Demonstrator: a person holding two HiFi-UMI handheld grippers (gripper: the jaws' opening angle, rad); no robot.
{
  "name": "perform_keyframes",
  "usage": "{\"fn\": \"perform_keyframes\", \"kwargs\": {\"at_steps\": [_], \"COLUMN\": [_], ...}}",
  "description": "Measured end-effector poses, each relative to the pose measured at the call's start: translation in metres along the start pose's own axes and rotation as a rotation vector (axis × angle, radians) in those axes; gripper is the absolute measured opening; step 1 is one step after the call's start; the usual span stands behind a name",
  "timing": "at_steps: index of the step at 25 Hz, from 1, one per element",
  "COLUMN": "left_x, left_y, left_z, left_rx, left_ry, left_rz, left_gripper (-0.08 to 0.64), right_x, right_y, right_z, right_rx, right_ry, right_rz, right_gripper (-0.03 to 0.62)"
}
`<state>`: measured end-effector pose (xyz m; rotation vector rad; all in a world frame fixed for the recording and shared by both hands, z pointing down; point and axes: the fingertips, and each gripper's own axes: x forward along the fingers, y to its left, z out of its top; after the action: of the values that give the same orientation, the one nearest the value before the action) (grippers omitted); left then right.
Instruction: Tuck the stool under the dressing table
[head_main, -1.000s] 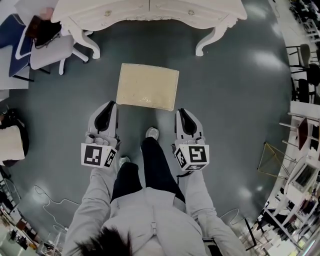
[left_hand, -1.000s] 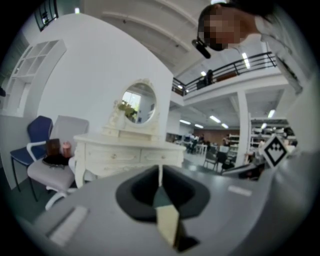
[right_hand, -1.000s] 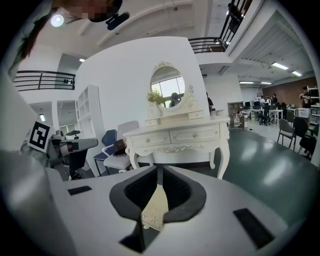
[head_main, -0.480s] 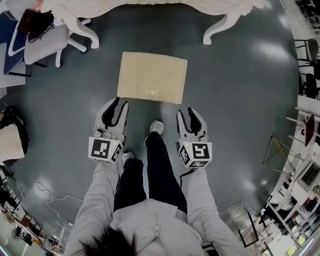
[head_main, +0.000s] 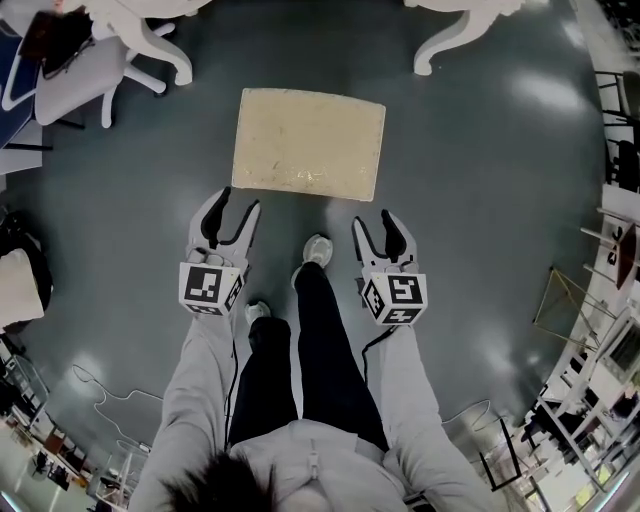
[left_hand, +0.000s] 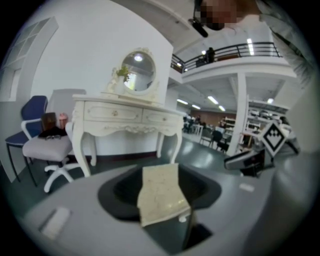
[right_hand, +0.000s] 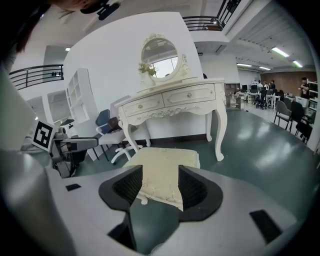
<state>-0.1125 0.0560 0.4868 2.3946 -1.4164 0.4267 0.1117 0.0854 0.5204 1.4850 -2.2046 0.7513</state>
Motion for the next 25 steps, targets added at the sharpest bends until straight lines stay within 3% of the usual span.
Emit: {"fn": "perform_keyframes", "kwargs": {"at_steps": [7, 16, 25], "left_x": [0.016, 0.034, 0.051], "left_y": [0.015, 0.038, 0.043], "left_z": [-0.05, -0.105, -0.141], "left_rx": [-0.025, -0.056, -0.057], "left_ry": [0.058, 0.135, 0.202], "left_rz": [0.001, 0.035, 0.035], "left_gripper": [0.262, 0.31, 0.343], "right_x": [0.025, 0.054, 0.08], "right_y": [-0.017, -0.025, -0.043], "right_z": [-0.037, -0.073, -0.105], "right_rx": [0.037, 0.061, 0.05], "right_ry": [0.028, 0.068, 0.137], "right_rz": [-0.028, -0.024, -0.041], "right_gripper": [0.237, 0.349, 0.371]}}
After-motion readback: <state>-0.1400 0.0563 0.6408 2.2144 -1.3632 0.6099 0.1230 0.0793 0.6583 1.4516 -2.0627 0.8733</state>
